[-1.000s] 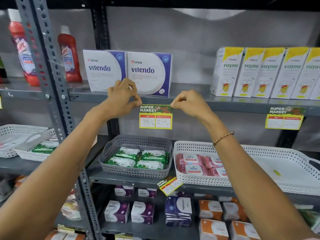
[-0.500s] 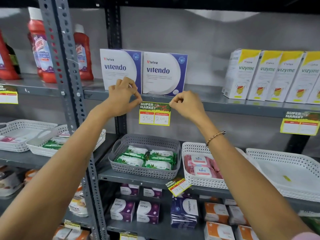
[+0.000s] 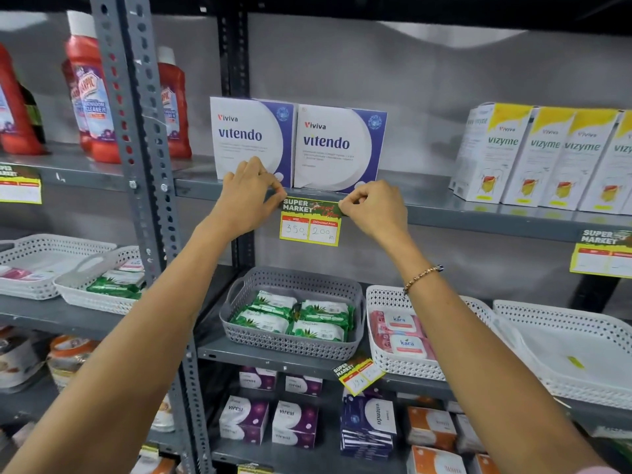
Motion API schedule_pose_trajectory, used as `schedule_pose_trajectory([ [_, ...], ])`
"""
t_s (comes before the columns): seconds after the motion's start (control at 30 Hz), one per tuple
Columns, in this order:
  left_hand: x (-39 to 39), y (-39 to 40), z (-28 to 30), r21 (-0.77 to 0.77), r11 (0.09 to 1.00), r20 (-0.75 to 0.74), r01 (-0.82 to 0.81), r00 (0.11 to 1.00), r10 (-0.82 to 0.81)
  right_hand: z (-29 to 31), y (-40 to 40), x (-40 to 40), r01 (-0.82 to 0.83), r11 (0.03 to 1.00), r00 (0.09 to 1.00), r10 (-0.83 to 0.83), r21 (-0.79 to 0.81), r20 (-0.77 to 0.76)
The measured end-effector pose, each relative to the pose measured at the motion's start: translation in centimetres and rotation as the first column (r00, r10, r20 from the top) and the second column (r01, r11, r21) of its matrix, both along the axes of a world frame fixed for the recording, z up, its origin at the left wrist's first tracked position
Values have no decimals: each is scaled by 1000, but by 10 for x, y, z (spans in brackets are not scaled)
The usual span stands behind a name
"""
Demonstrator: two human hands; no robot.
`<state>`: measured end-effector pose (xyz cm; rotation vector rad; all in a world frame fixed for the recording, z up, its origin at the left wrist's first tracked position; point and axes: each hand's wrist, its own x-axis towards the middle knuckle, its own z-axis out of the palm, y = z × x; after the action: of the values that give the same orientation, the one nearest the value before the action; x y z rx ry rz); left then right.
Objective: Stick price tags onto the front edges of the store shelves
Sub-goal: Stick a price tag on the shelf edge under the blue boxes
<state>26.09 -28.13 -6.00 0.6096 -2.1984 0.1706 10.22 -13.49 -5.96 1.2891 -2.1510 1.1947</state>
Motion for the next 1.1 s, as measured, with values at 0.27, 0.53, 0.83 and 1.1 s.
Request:
schedule_pose_trajectory([
  [0.27,-1,0,-7,-55,997,-11,-54,999,53,-2,-3,-3,-19,1000,999,19,-2,44],
  [0.53,-2,-3,-8,-59,998,-57,-23,998,19,-7,-5,-3,-44,996,999,46,-83,17],
  [0.83,-6,-4,-9,-57,998,-47,-5,999,3,-9,-5,-5,-27,995,1000,27,-99,-5],
  [1.1,-3,-7,-5,-40,999,-51,12,999,-14,-4,-4,-4,-114,982,990,125,-148,68],
])
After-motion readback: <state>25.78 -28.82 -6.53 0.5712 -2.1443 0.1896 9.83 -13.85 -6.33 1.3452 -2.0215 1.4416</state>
